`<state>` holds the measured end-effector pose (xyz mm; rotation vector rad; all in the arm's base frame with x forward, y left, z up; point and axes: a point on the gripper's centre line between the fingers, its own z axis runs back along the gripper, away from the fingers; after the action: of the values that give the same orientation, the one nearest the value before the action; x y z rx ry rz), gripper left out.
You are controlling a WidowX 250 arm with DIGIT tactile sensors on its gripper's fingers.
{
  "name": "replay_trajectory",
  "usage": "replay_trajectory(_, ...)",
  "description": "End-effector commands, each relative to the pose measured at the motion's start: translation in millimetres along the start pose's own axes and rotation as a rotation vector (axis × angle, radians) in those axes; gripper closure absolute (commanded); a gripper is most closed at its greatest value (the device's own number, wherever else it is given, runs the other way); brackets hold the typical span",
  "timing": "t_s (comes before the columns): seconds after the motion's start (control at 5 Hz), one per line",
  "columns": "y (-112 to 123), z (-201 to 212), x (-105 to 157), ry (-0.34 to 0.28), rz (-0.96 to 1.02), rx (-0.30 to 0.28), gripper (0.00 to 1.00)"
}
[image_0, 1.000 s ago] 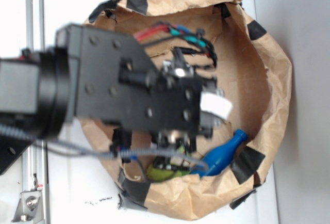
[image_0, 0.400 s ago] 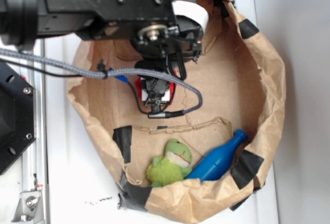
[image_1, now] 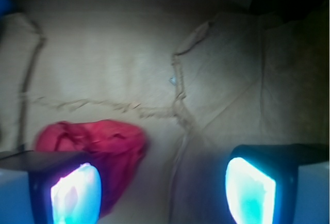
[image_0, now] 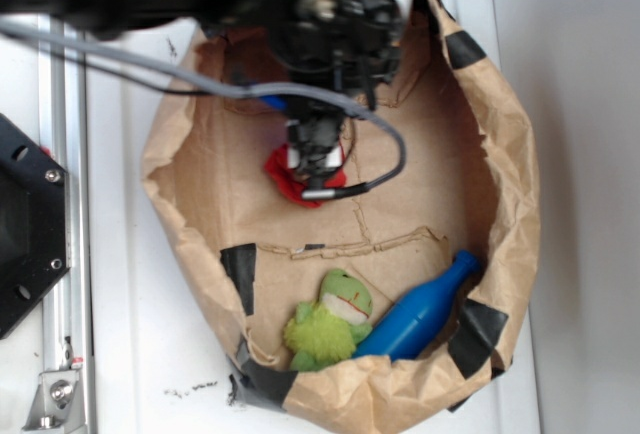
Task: Grab the red paper.
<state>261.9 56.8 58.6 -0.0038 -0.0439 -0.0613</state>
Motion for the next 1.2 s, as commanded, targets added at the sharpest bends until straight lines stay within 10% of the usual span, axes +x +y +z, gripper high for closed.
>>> replay_trajectory(0.0, -26, 16, 1, -0.071, -0.073, 0.049, 0.0)
replay_trajectory(1.0, -39, 37, -8, -0.091, -0.129, -0.054, 0.0)
